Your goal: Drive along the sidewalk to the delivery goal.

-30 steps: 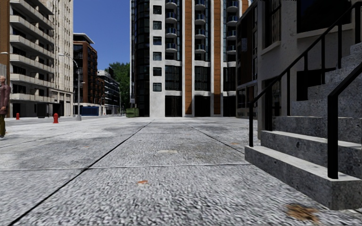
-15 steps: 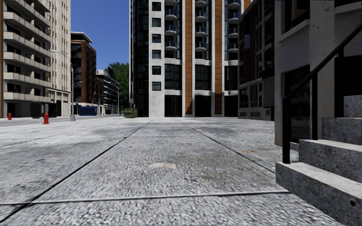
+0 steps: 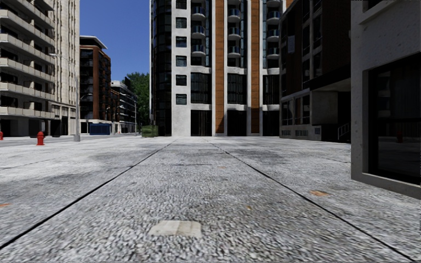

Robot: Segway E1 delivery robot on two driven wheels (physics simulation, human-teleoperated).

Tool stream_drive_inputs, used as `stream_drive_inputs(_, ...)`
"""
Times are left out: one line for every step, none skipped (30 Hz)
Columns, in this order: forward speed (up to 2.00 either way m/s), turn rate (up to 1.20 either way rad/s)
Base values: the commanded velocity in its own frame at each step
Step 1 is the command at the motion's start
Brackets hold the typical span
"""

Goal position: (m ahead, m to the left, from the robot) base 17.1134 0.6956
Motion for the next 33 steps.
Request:
stream_drive_inputs(2.00,0.00)
stream_drive_inputs(2.00,0.00)
stream_drive_inputs(2.00,0.00)
stream_drive_inputs(2.00,0.00)
stream_drive_inputs(2.00,0.00)
stream_drive_inputs(2.00,0.00)
stream_drive_inputs(2.00,0.00)
stream_drive_inputs(2.00,0.00)
stream_drive_inputs(2.00,0.00)
stream_drive_inputs(2.00,0.00)
stream_drive_inputs(2.00,0.00)
stream_drive_inputs(2.00,0.00)
stream_drive_inputs(2.00,0.00)
stream_drive_inputs(2.00,0.00)
stream_drive_inputs(2.00,0.00)
stream_drive_inputs(2.00,0.00)
stream_drive_inputs(2.00,0.00)
stream_drive_inputs(2.00,0.00)
stream_drive_inputs(2.00,0.00)
stream_drive_inputs(2.00,0.00)
stream_drive_inputs(2.00,0.00)
stream_drive_inputs(2.00,0.00)
stream_drive_inputs(2.00,0.00)
stream_drive_inputs(2.00,0.00)
stream_drive_inputs(2.00,0.00)
stream_drive_inputs(2.00,0.00)
stream_drive_inputs(2.00,0.00)
stream_drive_inputs(2.00,0.00)
stream_drive_inputs(2.00,0.00)
stream_drive_inputs(2.00,0.00)
stream_drive_inputs(2.00,0.00)
stream_drive_inputs(2.00,0.00)
stream_drive_inputs(2.00,0.00)
